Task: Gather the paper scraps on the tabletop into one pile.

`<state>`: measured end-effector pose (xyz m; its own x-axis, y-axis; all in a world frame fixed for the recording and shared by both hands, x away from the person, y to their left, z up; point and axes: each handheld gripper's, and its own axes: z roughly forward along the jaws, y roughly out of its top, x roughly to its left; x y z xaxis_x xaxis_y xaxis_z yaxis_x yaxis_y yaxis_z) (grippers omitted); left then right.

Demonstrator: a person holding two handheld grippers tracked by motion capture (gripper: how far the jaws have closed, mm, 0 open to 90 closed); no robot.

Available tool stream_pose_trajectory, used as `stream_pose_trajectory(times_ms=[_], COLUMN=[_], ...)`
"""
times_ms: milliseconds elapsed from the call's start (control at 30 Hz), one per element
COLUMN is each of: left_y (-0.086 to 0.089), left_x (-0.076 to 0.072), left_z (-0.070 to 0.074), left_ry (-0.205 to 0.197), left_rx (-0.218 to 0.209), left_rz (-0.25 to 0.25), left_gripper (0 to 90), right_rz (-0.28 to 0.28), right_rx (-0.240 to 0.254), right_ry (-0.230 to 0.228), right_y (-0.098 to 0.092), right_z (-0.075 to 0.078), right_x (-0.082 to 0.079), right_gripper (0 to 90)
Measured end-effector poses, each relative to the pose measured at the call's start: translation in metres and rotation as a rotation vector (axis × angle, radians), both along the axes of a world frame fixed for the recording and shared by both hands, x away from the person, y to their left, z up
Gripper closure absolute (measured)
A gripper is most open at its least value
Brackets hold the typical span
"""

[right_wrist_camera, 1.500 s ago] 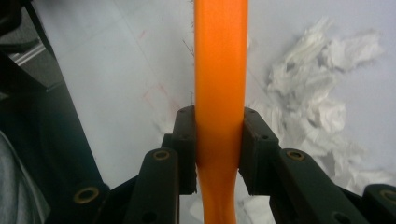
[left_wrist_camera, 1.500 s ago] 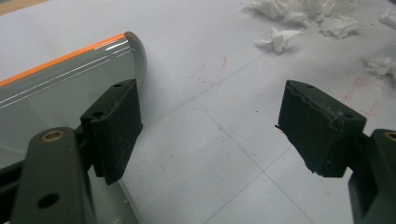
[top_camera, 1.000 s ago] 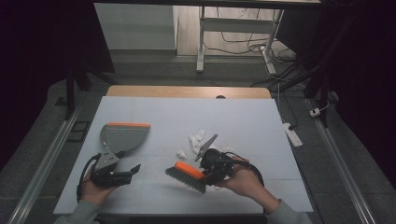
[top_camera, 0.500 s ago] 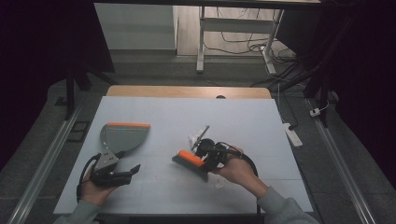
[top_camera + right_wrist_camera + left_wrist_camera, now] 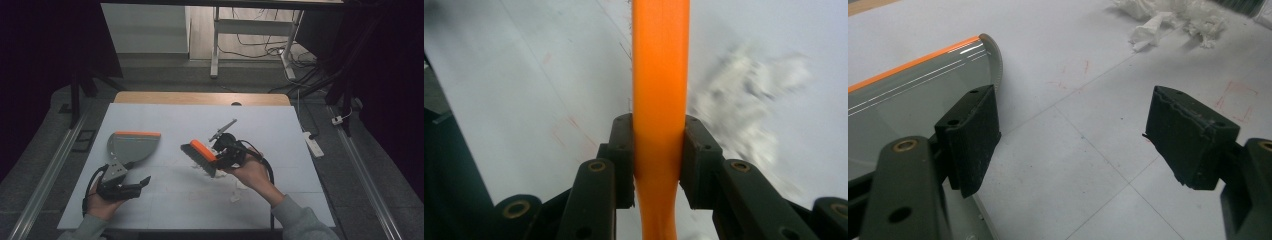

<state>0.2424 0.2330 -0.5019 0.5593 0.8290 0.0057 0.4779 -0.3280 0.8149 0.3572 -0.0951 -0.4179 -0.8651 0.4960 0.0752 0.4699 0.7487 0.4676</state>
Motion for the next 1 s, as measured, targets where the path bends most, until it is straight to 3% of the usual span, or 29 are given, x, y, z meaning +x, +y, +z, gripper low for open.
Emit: stream_pose_trajectory(times_ms=[200,233,300,367,467,533,600,700,767,867,1000], left_y=[0.0,0.0,0.0,0.0,0.001,0.0,-0.002,-0.002,-0.001,-0.001,-0.002], left_x=[0.0,0.0,0.0,0.0,0.0,0.0,0.001,0.001,0.0,0.001,0.0], left_z=[0.0,0.0,0.0,0.0,0.0,0.0,0.0,0.0,0.0,0.0,0.0], left_ry=[0.0,0.0,-0.001,-0.001,-0.002,0.0,-0.001,0.001,0.0,0.001,-0.001], left_rx=[-0.001,0.001,0.004,0.002,-0.003,-0.003,0.003,0.004,-0.001,-0.003,0.0], left_rz=[0.0,-0.002,-0.004,-0.005,-0.004,-0.006,-0.012,-0.013,-0.007,-0.006,-0.005], left_gripper=[22.1,22.2,22.2,22.2,22.2,22.3,22.2,22.2,22.2,22.3,22.2], right_rz=[0.005,-0.001,-0.015,-0.04,-0.107,-0.143,-0.16,-0.142,-0.114,-0.057,0.033], right_rx=[0.045,0.044,0.011,-0.018,-0.013,-0.008,0.024,0.139,0.169,0.162,0.087], right_ry=[0.067,0.088,0.079,0.082,0.1,0.088,0.089,0.082,0.047,0.015,0.005], right_y=[0.034,0.037,0.042,0.04,0.025,0.012,0.0,-0.016,-0.025,-0.041,-0.063], right_z=[-0.02,-0.024,-0.032,-0.039,-0.04,-0.039,-0.036,-0.021,-0.008,0.01,0.024], right_x=[0.018,0.022,0.029,0.038,0.051,0.055,0.056,0.049,0.041,0.026,0.005], right_gripper=[69.8,69.9,69.9,69.9,69.9,69.9,69.9,69.8,69.9,69.9,69.9])
